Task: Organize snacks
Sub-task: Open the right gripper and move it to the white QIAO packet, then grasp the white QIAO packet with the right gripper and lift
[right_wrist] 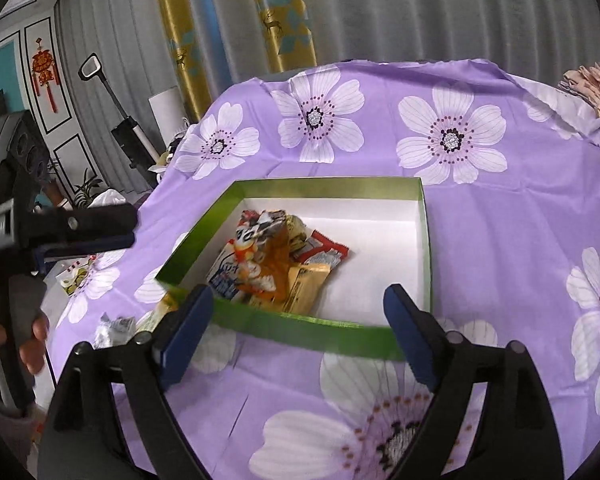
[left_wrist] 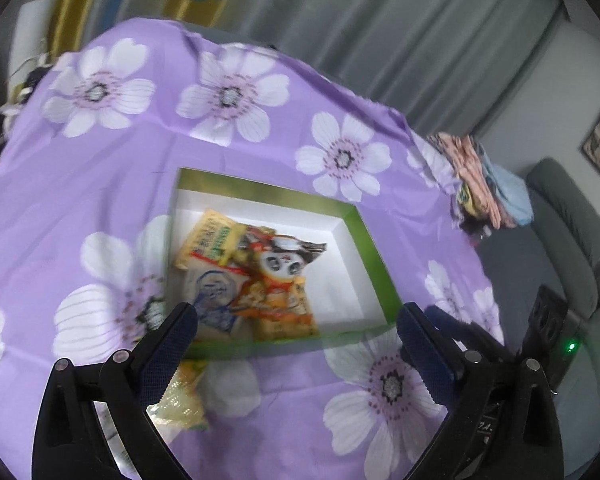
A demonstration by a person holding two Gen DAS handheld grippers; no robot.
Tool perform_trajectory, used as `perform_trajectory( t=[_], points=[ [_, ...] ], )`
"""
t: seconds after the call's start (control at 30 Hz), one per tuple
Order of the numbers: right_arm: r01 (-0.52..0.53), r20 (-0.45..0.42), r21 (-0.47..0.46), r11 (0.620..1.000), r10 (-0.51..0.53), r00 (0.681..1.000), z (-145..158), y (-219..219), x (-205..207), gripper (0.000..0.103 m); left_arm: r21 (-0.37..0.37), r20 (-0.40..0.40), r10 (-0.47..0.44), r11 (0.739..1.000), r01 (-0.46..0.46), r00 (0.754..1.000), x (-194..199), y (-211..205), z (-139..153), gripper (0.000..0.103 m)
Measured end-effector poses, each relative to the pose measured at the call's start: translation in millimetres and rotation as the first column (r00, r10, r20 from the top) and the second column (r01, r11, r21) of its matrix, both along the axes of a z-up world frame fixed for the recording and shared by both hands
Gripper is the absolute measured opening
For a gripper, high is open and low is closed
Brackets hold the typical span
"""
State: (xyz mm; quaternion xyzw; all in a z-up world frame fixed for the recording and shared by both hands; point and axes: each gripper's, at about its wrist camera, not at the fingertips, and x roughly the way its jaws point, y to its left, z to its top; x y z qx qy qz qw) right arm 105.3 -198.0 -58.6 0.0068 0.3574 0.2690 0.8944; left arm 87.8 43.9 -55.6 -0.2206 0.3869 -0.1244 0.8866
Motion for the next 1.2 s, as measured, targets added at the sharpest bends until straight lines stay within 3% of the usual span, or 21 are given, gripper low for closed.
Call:
perform_trajectory(
  t=[0.37, 0.77, 0.9, 1.2],
  points=[
    [-0.047, -0.005, 0.018, 0.999, 0.047, 0.999, 5.5, 6.1, -34.8, 0.089, -0.027, -0.018, 0.186, 0.982, -0.187, 0.982, -65.9, 68.6, -0.5, 0.099],
    [-0.152, -0.049, 0.03, 0.988, 0.153, 0.987, -5.4, 37.1, -62.3, 0.089, -0.015, -0.069, 0.26, 0.965, -0.261, 0.963, -100.0, 90.9, -23.5, 0.099],
    [-0.218, -0.103, 0.058, 0.974, 0.223, 0.969, -23.3, 64.1, -66.0, 0.089, 0.005, -0.112, 0.285, 0.958, -0.286, 0.952, -102.1, 93.9, -41.1, 0.099],
    [-0.408, -0.192, 0.09, 0.908, 0.418, 0.888, -60.3, 145.4, -69.6, 0.077, -0.094, -0.204, 0.278, 0.949, -0.301, 0.939, -102.9, 108.4, -79.8, 0.099]
  ],
)
